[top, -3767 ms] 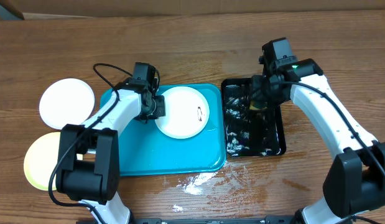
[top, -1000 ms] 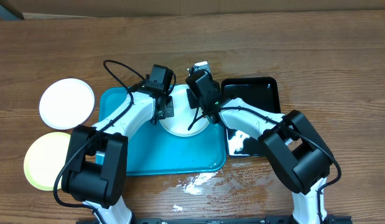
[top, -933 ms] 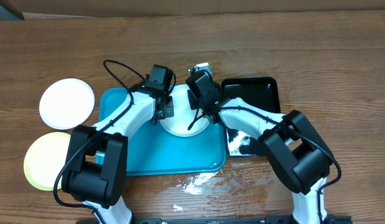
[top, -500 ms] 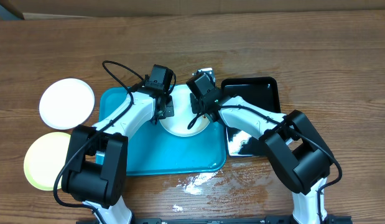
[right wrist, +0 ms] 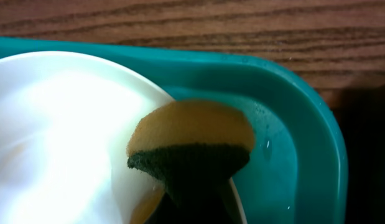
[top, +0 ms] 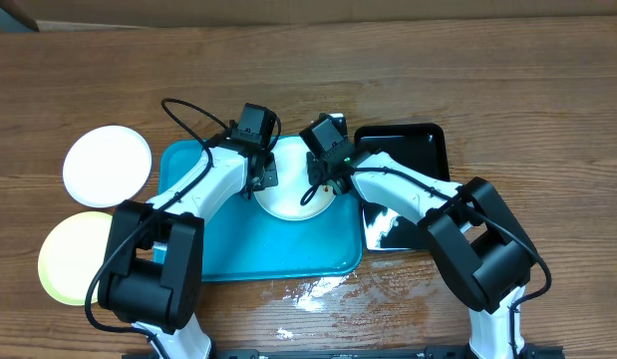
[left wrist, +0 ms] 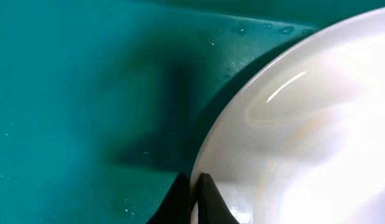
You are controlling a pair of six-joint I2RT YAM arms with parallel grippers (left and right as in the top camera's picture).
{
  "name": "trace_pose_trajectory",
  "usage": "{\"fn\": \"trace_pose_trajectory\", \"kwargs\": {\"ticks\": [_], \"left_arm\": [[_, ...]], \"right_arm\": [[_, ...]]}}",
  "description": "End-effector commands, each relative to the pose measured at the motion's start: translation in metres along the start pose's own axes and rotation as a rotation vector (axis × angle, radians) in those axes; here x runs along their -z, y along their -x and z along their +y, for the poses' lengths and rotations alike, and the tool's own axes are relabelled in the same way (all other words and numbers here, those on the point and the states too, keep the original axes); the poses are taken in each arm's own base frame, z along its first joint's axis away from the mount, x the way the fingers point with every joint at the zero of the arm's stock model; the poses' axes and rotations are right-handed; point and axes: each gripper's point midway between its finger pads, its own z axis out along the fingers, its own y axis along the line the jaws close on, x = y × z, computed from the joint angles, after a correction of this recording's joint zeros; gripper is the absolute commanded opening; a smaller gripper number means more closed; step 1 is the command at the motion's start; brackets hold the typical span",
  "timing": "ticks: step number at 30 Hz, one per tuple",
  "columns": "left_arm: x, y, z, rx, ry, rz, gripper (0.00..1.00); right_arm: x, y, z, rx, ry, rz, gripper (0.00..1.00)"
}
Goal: Clean dirty plates on tray and stack at the side
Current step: 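Scrub the white plate with the sponge while the left gripper holds it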
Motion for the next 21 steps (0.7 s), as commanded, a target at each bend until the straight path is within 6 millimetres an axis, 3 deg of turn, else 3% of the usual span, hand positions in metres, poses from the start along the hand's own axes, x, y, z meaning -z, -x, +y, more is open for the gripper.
{"fn": "trace_pose_trajectory", "kwargs": {"ticks": [1,11,21], "left_arm": [[-0.003,0.001,0.019,0.050,0.070,-0.012,0.04],[-0.003,0.001,0.019,0.054,0.066,-0.010,0.04],[-0.003,0.001,0.019,0.054,0.065,-0.010,0.04]], "right_arm": [[-0.007,-0.032,-0.005,-0.038,0.000,0.114,0.04],[-0.004,-0.048,0.007,-0.101,0.071,0.203,0.04],[-0.001,-0.063,0.004,-0.177,0.051,0.271,0.04]]}}
